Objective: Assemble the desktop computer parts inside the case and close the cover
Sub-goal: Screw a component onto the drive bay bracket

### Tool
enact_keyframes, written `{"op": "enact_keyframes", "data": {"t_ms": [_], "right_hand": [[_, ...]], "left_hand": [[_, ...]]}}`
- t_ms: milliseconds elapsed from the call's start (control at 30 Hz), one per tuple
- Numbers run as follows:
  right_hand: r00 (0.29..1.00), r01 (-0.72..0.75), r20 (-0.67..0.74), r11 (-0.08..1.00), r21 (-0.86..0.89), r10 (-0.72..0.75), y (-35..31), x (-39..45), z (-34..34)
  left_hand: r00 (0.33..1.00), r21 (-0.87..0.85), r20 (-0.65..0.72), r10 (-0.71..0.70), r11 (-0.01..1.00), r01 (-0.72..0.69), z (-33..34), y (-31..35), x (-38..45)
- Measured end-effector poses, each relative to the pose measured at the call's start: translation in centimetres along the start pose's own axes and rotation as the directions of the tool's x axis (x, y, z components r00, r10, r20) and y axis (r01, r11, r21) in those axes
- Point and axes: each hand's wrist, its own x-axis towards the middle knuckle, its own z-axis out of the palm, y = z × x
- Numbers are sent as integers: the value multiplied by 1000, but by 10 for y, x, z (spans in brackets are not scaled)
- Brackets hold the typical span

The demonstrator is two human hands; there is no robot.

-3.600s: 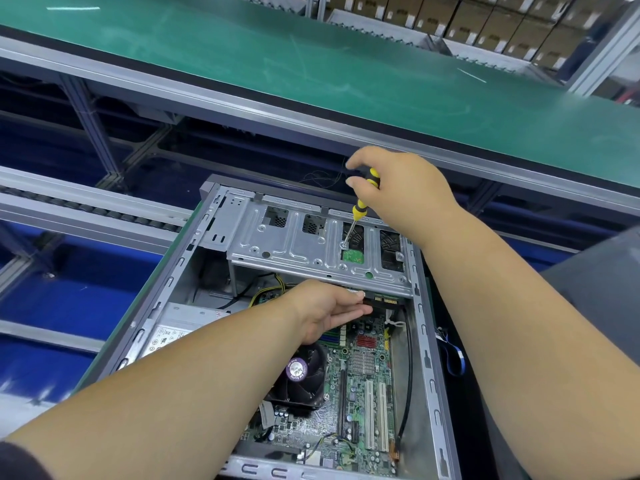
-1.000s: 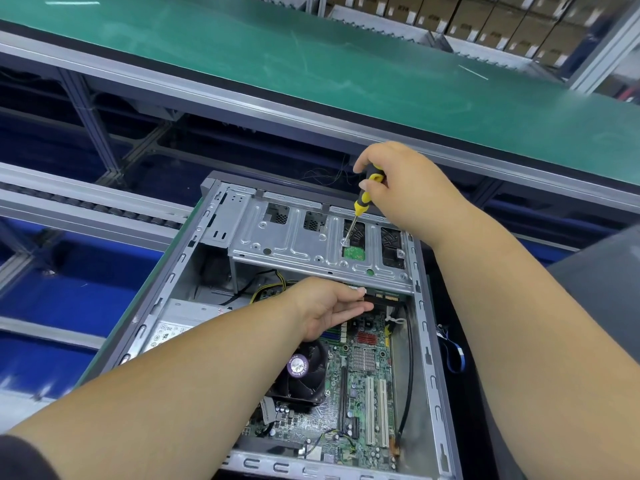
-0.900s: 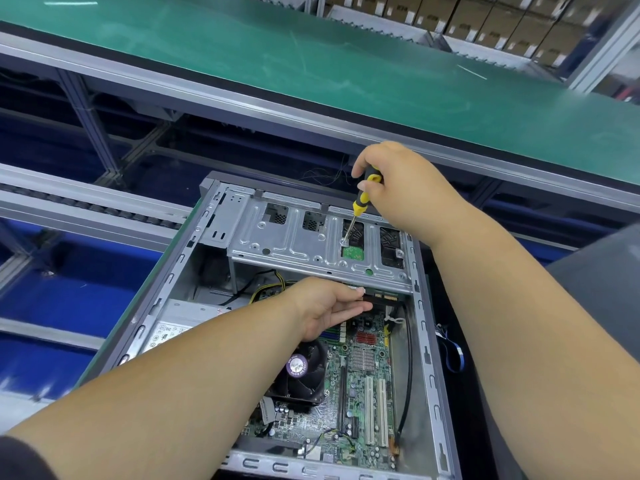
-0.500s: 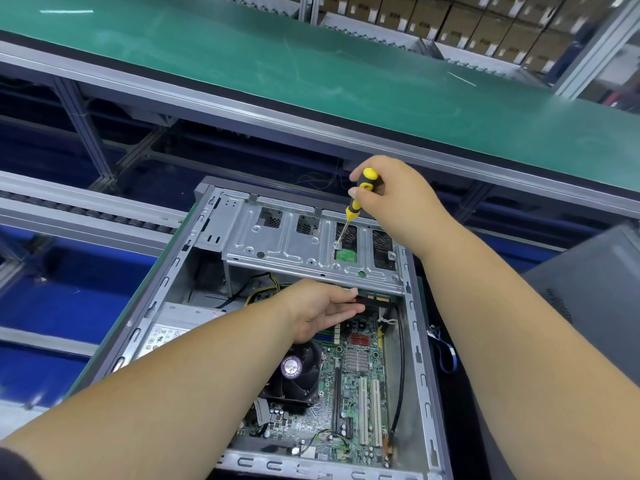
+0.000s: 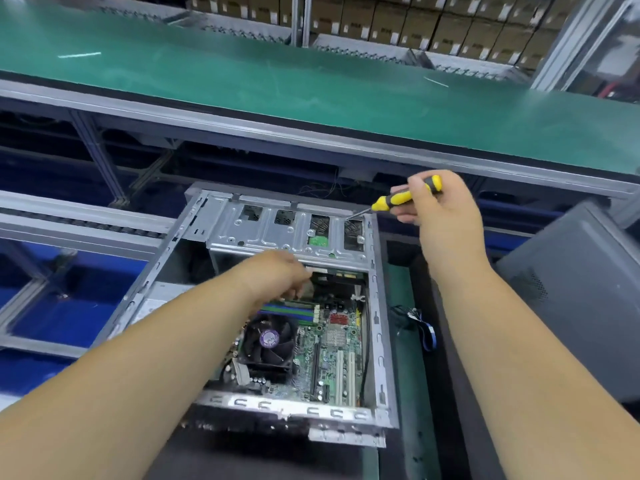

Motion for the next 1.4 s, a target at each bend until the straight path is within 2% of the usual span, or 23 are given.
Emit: {"op": "enact_keyframes", "data": {"t_ms": [100, 233, 400, 667, 733, 900, 1000, 1100, 1200, 1267, 1400], "right_hand": [[994, -103, -34, 986, 128, 108, 12, -20, -30], [985, -167, -10, 969, 180, 171, 25, -52, -57], [976, -191, -69, 964, 183, 207, 28, -96, -71], [940, -248, -224, 966, 74, 258, 33, -156, -83], [937, -258, -231, 965, 47, 262, 37, -168, -88], [932, -311, -198, 950, -7, 303, 55, -185, -105], [941, -323, -132, 943, -84, 311, 71, -184, -115], [954, -297, -31, 928, -226, 298, 87, -179, -126], [939, -199, 174, 882, -426, 296, 104, -175, -140], [890, -100, 321, 826, -554, 323, 116, -174, -149], [815, 74, 469, 742, -666, 341, 142, -178, -160]], "left_hand": [[990, -83, -105, 91, 992, -100, 8, 3, -19], [967, -56, -185, 173, 981, -187, 30, 2, -40], [949, -27, -84, 305, 951, -308, 51, -5, -55], [907, -75, 69, 416, 908, -411, 94, -16, -61], [891, -63, 73, 448, 894, -444, 105, -17, -64], [818, 96, 45, 574, 812, -575, 126, -9, -76], [756, 229, 46, 653, 730, -644, 141, 5, -82], [703, 285, 69, 707, 662, -694, 164, 20, -90], [660, 259, 86, 746, 623, -738, 194, 31, -98], [690, 221, 87, 718, 662, -716, 216, 33, -95], [859, 98, 19, 512, 854, -511, 253, 16, -81]]}}
